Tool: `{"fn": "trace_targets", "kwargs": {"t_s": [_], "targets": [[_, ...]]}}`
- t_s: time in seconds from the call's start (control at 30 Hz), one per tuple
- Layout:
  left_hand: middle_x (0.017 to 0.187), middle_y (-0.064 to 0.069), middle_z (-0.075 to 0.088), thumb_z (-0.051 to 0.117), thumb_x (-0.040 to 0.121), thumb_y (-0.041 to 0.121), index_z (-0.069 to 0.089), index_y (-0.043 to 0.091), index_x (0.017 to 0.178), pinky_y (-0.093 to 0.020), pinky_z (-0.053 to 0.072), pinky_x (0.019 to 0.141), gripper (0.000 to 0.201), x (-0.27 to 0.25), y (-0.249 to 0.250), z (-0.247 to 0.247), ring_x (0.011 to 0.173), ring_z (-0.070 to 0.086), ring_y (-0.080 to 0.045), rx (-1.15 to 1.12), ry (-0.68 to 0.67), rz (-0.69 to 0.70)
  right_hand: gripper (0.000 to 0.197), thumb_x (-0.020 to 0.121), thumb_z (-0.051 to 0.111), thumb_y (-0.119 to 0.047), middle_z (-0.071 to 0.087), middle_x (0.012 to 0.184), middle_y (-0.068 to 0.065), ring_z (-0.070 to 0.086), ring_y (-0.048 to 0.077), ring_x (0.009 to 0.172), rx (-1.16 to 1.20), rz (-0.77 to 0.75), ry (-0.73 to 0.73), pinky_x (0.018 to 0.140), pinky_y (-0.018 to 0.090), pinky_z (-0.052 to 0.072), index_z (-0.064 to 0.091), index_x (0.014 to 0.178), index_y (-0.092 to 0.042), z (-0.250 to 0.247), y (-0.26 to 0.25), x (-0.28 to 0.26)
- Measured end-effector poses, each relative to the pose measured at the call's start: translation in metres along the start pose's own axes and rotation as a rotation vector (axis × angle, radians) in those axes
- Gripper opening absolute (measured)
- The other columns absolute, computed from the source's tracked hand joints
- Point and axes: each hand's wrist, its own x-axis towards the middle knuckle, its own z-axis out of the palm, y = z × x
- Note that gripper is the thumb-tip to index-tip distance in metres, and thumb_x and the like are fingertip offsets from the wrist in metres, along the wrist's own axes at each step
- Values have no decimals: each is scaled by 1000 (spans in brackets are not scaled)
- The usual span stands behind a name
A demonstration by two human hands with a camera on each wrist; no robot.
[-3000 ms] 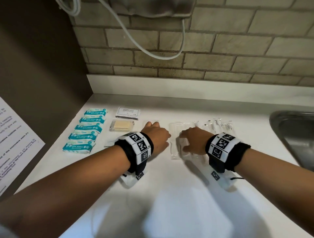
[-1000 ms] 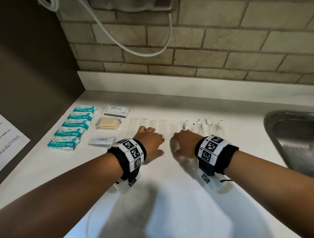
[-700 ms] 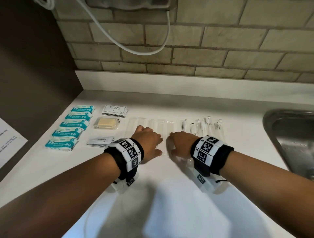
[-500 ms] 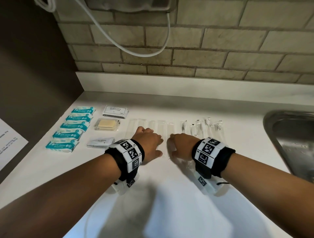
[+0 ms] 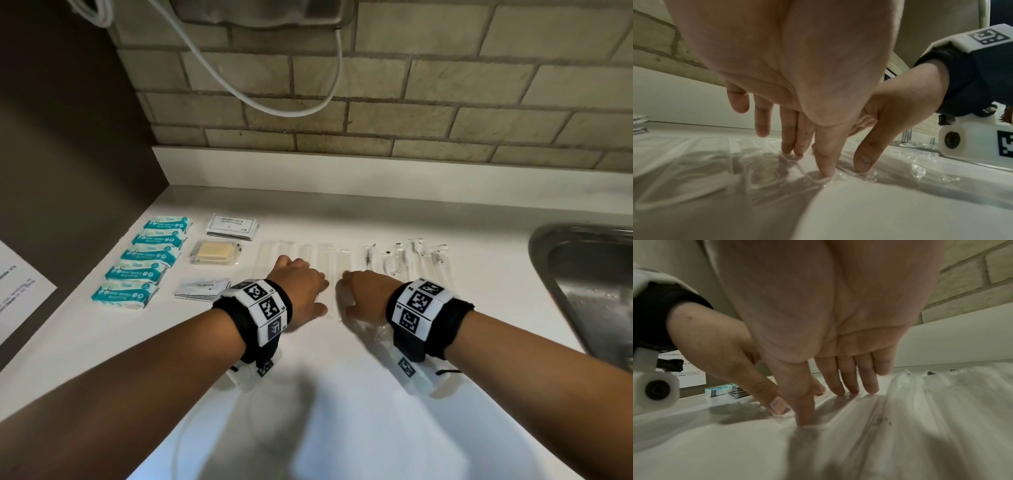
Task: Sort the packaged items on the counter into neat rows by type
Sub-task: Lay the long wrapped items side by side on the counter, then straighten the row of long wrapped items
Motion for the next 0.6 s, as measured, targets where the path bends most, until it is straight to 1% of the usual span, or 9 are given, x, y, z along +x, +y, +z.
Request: {"fn": "trace_targets", "kwargs": {"t_s": [0.03,0.1,0.13,0.2,0.27,0.33,0.47,0.53,0.6], "targets": [[140,8,52,50,90,53,57,25,117,-42,19,104,40,0,0,-1,140,29,-24,-19,12,-3,25,86,60,-22,60,106,5,62,26,101,14,-8,22,85,37,53,61,108,-11,0,2,0],[133,8,56,50,89,51,57,25,115,-40,20,100,38,0,0,-5,138,30,-24,-60,68,2,40,89,57,-31,55,129,7,53,28,121,19,-23,65,100,41,46,56,124,-12,-1,7,-3],[132,8,57,50,89,51,58,25,117,-39,20,98,39,1,2,-8,136,32,-23,-79,105,10,48,90,56,-35,51,138,8,47,28,128,14,-19,84,106,41,41,51,133,-12,-4,12,-6],[133,9,57,50,90,50,56,27,127,-36,21,94,44,3,9,-16,129,35,-20,-113,165,28,55,91,56,-37,47,144,7,41,27,134,1,5,130,112,39,35,45,140,-14,-9,24,-12],[132,9,57,48,92,48,52,30,134,-35,22,92,46,6,21,-23,121,39,-19,-130,190,49,56,90,58,-37,48,144,5,43,24,133,-2,51,139,110,38,37,45,141,-18,-12,39,-19],[131,6,57,46,94,47,49,31,136,-37,27,94,46,9,37,-28,118,41,-20,-122,184,85,57,87,62,-37,50,141,2,45,23,130,-2,93,109,108,38,41,46,140,-23,-12,55,-27],[133,-1,54,46,94,48,43,31,143,-39,31,101,51,14,67,-27,121,42,-24,-119,114,136,67,78,70,-41,51,140,-3,44,19,131,3,115,56,108,37,40,47,139,-26,-5,75,-40],[134,-2,52,47,93,51,42,30,144,-39,32,102,55,18,75,-23,123,42,-25,-116,68,135,73,74,73,-43,52,140,-2,46,19,130,20,111,45,107,35,41,46,140,-25,-1,77,-45],[132,-2,50,51,91,52,43,29,144,-39,37,102,58,23,77,-18,122,44,-25,-171,24,109,73,73,73,-44,55,136,-1,48,20,126,25,98,48,104,36,44,49,138,-24,2,77,-45]]}}
